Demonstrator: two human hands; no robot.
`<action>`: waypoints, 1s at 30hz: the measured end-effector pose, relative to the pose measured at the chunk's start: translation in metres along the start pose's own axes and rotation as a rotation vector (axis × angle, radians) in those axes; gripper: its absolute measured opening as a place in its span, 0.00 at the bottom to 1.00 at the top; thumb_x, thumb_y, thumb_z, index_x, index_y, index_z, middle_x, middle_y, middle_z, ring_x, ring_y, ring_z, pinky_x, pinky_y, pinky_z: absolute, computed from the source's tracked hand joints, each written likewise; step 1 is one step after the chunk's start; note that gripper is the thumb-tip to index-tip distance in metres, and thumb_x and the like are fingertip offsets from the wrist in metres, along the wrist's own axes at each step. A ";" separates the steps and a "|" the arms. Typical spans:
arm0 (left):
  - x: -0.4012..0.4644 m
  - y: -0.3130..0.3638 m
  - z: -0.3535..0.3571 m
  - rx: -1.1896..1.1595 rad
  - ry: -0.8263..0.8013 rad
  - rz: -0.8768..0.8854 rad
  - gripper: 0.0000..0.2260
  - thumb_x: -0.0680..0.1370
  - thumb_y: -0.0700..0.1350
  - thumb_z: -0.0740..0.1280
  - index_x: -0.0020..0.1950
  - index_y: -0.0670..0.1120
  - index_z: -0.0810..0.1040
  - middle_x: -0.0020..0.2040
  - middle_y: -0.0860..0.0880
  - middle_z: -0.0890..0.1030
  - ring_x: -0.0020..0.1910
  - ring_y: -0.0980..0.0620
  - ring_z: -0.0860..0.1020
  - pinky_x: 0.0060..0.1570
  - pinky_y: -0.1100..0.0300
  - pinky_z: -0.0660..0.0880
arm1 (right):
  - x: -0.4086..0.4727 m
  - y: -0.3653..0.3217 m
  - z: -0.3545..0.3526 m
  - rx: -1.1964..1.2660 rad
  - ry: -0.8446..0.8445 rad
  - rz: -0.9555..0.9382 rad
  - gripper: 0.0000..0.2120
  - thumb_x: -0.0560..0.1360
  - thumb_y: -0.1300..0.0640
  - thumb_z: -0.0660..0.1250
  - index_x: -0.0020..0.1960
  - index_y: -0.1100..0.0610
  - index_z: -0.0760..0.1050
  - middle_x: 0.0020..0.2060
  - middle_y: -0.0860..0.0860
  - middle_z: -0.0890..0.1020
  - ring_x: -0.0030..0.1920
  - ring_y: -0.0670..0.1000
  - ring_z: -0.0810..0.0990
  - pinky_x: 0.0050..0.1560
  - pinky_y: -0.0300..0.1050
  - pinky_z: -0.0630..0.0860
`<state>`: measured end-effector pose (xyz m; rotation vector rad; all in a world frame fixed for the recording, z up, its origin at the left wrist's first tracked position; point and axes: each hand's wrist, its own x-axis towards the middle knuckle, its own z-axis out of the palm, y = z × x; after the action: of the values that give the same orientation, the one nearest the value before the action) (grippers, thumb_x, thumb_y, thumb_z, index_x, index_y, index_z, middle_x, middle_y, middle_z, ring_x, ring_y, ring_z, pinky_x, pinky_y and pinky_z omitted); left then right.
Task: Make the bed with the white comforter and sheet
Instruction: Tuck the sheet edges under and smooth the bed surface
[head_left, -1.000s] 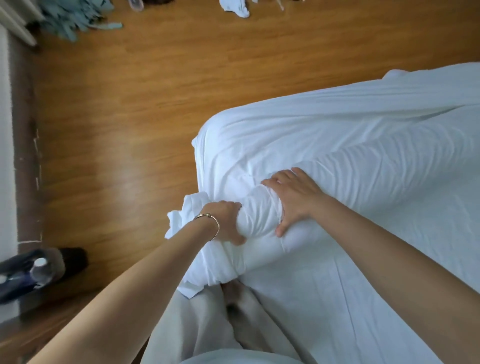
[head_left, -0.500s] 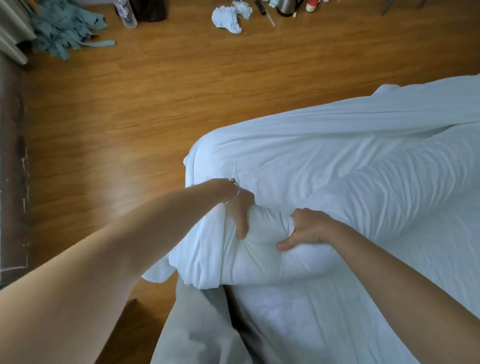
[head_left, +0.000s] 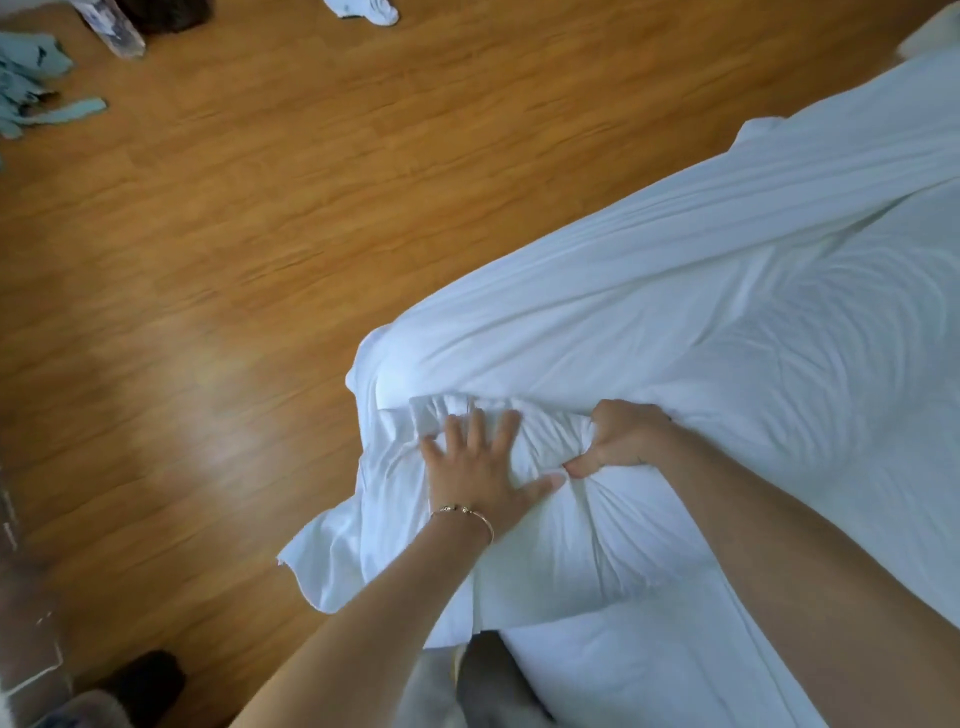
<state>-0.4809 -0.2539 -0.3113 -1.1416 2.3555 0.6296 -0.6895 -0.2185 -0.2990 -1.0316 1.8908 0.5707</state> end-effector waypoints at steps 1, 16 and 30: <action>0.011 -0.004 0.000 -0.014 0.007 0.026 0.36 0.71 0.77 0.44 0.74 0.60 0.55 0.73 0.48 0.62 0.71 0.43 0.59 0.65 0.40 0.56 | -0.005 -0.003 -0.002 -0.092 0.092 -0.006 0.37 0.56 0.26 0.72 0.56 0.48 0.77 0.51 0.47 0.82 0.53 0.52 0.80 0.48 0.47 0.73; 0.129 -0.010 -0.055 -0.068 -0.442 -0.020 0.21 0.80 0.57 0.53 0.65 0.47 0.74 0.61 0.46 0.76 0.53 0.45 0.74 0.54 0.55 0.70 | -0.057 -0.001 0.049 -0.334 0.502 -0.108 0.57 0.45 0.23 0.70 0.66 0.54 0.71 0.59 0.52 0.76 0.62 0.55 0.74 0.70 0.59 0.51; 0.038 0.022 -0.061 0.304 -0.109 0.000 0.51 0.63 0.65 0.69 0.76 0.45 0.49 0.69 0.45 0.64 0.68 0.39 0.62 0.62 0.40 0.60 | 0.026 -0.001 -0.044 0.125 0.030 -0.235 0.24 0.50 0.38 0.82 0.39 0.50 0.81 0.35 0.45 0.83 0.37 0.48 0.82 0.35 0.40 0.72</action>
<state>-0.5313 -0.2997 -0.2796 -0.9470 2.2618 0.3103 -0.7163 -0.2621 -0.2991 -1.1646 1.7751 0.2992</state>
